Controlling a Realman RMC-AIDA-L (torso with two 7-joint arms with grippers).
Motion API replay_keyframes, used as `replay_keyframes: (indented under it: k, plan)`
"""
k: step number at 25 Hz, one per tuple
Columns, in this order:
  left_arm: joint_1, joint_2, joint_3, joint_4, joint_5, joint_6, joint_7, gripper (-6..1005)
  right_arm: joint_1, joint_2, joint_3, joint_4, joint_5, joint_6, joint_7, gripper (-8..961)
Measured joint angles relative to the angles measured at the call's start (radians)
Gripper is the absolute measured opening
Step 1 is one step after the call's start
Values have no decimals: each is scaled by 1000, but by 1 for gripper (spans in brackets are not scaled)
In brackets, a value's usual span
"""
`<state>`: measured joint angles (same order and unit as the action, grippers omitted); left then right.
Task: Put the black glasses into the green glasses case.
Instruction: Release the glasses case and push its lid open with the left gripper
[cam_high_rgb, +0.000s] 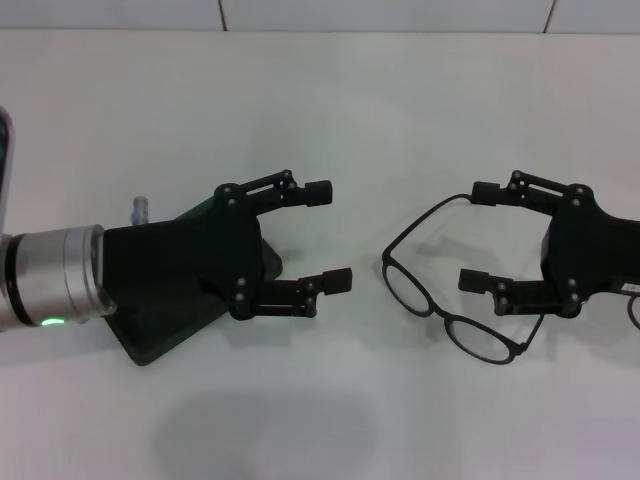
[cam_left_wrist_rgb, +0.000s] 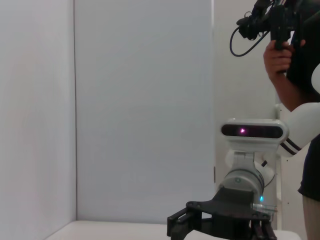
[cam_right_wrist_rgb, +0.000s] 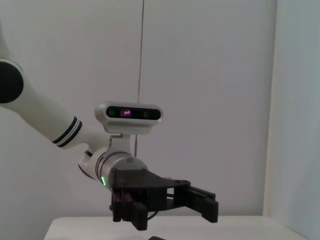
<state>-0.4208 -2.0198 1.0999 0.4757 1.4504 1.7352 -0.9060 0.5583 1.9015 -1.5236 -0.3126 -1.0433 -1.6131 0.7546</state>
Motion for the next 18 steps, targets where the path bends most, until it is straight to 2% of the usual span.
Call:
replay_keyframes:
  k: [7,14,16,18]
  plan:
    - [4,-5,0,0,-15,28,3,862,-2,-2,2,0,0,-4,0,867]
    - [18,-5,-8,0,-18,34,4,849,-12,11,1,1,0,2,-5,867]
    - [29,-5,-52,0,-22,28,-11,846,-13,15,1,2,0,8,-9,867]
    - [33,-1,-139,0,-22,11,-70,842,-13,18,1,2,0,16,-12,867]
